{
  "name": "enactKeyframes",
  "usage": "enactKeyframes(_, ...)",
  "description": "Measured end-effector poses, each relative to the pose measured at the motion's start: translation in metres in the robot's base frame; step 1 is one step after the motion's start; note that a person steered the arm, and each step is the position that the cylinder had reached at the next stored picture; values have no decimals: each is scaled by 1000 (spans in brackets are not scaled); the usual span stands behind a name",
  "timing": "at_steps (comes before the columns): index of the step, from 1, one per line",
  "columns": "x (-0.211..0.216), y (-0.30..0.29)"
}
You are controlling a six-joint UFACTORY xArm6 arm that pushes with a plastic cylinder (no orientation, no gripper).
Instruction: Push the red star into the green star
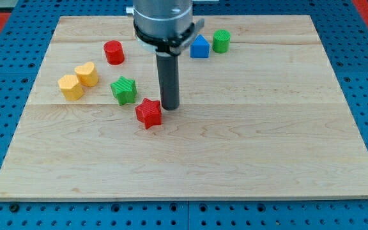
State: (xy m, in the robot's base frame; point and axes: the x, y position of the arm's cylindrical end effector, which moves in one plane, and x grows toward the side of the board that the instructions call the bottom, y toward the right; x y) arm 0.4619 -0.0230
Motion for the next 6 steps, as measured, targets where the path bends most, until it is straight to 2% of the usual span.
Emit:
enactKeyframes(1,33,-15)
enactKeyframes(2,13,-70)
enactKeyframes(3,-15,-84)
enactKeyframes(4,-3,-63)
enactKeyframes(5,2,-13)
enactKeyframes(6,-33,-35)
